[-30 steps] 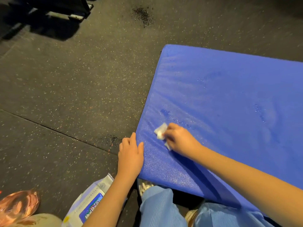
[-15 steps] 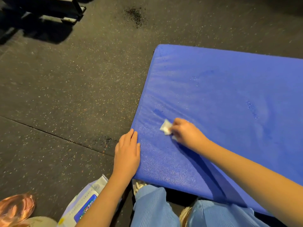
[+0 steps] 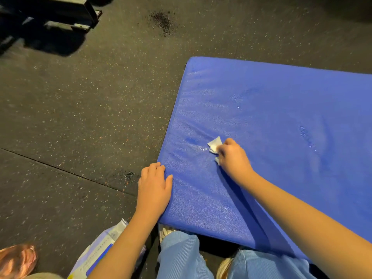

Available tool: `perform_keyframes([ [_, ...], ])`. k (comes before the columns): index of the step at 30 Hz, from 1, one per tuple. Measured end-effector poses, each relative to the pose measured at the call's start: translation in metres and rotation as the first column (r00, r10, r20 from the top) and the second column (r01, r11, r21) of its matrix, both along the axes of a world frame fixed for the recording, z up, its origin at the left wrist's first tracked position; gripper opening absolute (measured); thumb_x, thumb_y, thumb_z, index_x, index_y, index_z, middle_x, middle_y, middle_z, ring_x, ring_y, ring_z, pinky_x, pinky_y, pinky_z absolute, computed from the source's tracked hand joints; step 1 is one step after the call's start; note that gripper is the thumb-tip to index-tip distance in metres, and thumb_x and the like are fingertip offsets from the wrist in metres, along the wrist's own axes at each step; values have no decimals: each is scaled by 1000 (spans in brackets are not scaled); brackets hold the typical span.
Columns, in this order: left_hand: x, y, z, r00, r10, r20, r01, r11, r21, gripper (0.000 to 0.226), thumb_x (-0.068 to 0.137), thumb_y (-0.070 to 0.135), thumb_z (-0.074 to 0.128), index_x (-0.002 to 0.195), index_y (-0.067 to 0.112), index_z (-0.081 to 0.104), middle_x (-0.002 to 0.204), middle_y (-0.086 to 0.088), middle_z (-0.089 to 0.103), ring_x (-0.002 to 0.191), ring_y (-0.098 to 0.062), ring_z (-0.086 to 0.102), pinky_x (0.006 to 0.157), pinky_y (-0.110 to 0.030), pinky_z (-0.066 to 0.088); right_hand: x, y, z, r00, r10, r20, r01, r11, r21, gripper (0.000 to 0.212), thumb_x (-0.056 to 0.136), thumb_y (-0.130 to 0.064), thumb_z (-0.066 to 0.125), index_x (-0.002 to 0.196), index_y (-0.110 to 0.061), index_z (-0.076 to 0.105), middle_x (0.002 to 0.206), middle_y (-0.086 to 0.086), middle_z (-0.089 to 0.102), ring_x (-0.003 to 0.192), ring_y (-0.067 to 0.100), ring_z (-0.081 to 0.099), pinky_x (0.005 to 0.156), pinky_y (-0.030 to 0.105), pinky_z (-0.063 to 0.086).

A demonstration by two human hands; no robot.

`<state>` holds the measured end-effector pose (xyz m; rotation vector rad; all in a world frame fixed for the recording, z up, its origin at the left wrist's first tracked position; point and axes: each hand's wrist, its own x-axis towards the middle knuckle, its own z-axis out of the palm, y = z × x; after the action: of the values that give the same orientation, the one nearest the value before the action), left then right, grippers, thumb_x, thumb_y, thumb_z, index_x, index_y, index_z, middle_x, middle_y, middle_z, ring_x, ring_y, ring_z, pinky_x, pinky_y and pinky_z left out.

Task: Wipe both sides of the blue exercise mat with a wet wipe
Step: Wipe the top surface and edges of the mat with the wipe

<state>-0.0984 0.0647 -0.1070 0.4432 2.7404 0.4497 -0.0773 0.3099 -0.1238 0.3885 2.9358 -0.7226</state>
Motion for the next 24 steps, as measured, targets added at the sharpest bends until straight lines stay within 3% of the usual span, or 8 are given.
perform_keyframes([
  [2, -2, 0, 0, 999, -18, -33, 17, 999, -29, 51, 86, 45, 30, 98, 5, 60, 111, -12, 59, 98, -36, 53, 77, -47, 48, 9, -19, 1, 987, 154, -50, -158, 983, -95, 7, 83, -3, 59, 78, 0, 62, 87, 12, 50, 72, 31, 49, 59, 30, 32],
  [5, -7, 0, -3, 997, -37, -72, 35, 999, -37, 43, 88, 44, 31, 90, 9, 55, 99, -8, 54, 90, -31, 51, 72, -43, 45, 20, -20, 7, 888, 455, -66, -460, 879, -125, 9, 82, -6, 61, 84, -1, 68, 87, 15, 57, 73, 33, 55, 56, 37, 46],
  [7, -7, 0, -6, 997, -27, -69, 27, 1000, -6, 40, 89, 42, 33, 91, 8, 54, 103, -9, 53, 95, -32, 50, 76, -44, 45, 3, 0, 3, 897, 441, -31, -442, 895, -58, 9, 80, -7, 65, 85, 0, 69, 87, 16, 57, 73, 34, 56, 55, 37, 44],
  [11, -2, -1, -12, 1000, -3, -19, 5, 997, 74, 49, 93, 36, 38, 125, 3, 53, 141, -12, 44, 131, -32, 39, 106, -49, 35, -26, 12, -6, 996, 76, -38, -74, 996, 42, 6, 79, 1, 61, 75, 6, 61, 85, 18, 49, 68, 33, 49, 55, 31, 28],
  [13, -3, -1, -12, 1000, -27, 13, 26, 998, 59, 62, 94, 43, 29, 142, 5, 42, 153, -9, 34, 141, -29, 30, 115, -44, 25, -24, -8, -3, 988, 146, -57, -148, 988, -44, 6, 80, 1, 59, 78, 4, 64, 89, 18, 54, 73, 33, 53, 57, 31, 32],
  [15, -5, -2, -13, 999, -42, 22, 41, 998, 48, 73, 91, 50, 17, 145, 6, 39, 155, -7, 31, 143, -27, 28, 116, -42, 22, -12, -30, 3, 924, 376, -74, -382, 917, -112, 10, 80, -2, 57, 80, 1, 66, 87, 18, 56, 73, 35, 56, 57, 34, 39],
  [17, -5, -2, -15, 999, -37, 28, 36, 998, 41, 77, 88, 52, 14, 145, 6, 39, 155, -7, 31, 143, -27, 28, 116, -42, 23, -7, -34, 6, 869, 492, -56, -495, 862, -105, 11, 83, -3, 56, 79, 3, 65, 87, 19, 56, 71, 36, 56, 57, 36, 40],
  [24, -6, -2, -12, 998, -38, 46, 36, 998, 48, 77, 89, 53, 16, 146, 6, 37, 156, -7, 30, 143, -27, 27, 116, -43, 25, -4, -17, 13, 927, 374, 38, -374, 927, 4, 19, 93, -12, 50, 96, 0, 64, 102, 16, 52, 86, 34, 53, 66, 40, 44],
])
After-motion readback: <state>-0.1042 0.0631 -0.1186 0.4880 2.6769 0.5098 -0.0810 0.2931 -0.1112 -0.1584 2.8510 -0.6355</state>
